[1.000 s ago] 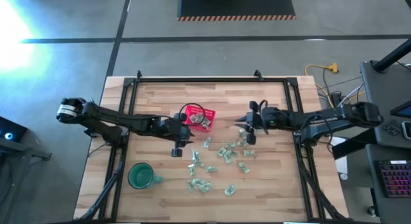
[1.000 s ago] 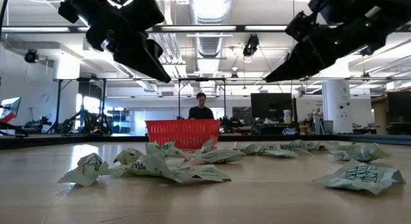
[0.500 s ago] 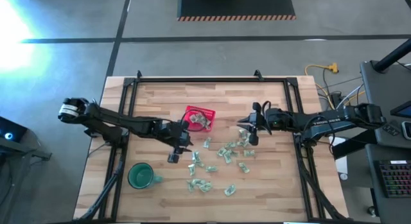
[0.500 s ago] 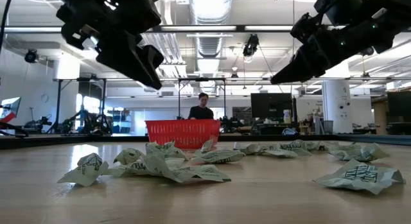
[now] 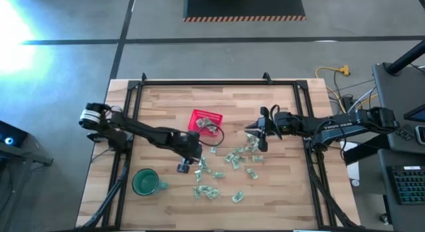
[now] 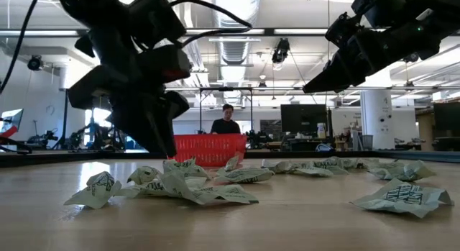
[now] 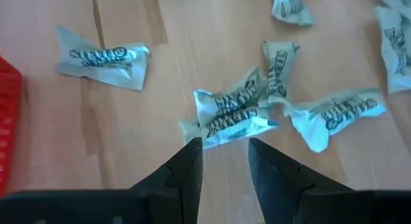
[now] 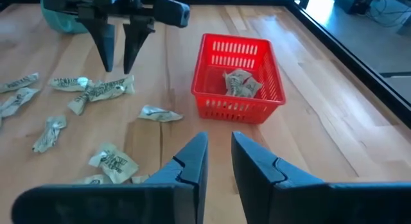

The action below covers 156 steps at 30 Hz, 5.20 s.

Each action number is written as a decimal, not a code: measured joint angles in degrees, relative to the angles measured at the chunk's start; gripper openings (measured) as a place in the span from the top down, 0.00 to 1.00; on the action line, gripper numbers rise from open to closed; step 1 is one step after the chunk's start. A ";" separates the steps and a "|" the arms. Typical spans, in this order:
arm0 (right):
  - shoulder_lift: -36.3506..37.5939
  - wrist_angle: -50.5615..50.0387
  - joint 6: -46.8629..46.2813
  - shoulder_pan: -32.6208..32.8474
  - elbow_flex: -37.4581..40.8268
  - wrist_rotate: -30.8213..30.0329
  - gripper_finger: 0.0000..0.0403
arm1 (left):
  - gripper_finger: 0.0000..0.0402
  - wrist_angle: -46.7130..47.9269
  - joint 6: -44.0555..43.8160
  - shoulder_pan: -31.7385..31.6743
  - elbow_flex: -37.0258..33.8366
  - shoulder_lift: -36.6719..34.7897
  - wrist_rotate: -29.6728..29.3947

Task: Pick and place items into bin
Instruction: Put the stevia packet into the red bin

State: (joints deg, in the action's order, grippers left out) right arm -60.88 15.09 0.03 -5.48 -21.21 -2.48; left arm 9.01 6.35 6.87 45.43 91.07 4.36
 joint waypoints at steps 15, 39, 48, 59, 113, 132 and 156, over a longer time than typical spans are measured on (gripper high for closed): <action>-0.04 -0.26 0.11 -0.02 0.43 -0.04 0.85 | 0.73 -3.20 11.88 0.06 -0.04 0.57 -1.01; -0.09 0.13 0.11 -0.04 1.09 -0.13 0.85 | 0.89 -2.31 13.48 -0.07 0.52 4.38 -5.18; -0.09 0.15 0.11 -0.04 1.09 -0.22 0.85 | 0.99 1.35 11.48 -0.07 1.09 2.56 -6.26; -0.07 0.15 0.13 -0.04 1.11 -0.50 0.85 | 1.00 3.72 10.38 -0.02 1.62 -4.88 -14.05; -0.04 0.22 -0.50 -0.07 1.11 -0.59 0.86 | 0.70 -5.79 13.03 -8.39 1.49 -4.35 -41.92; -0.09 -1.24 -4.39 -0.04 1.77 6.01 0.86 | 0.69 -5.71 5.94 -0.70 1.33 -6.71 -35.76; -20.47 10.40 -2.43 3.34 -0.85 8.92 0.69 | 0.69 -18.18 4.74 1.95 -4.07 -11.88 2.46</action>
State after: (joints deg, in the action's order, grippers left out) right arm -81.35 25.50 -2.39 -2.13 -22.06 6.44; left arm -9.17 11.09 8.82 41.36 79.19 6.82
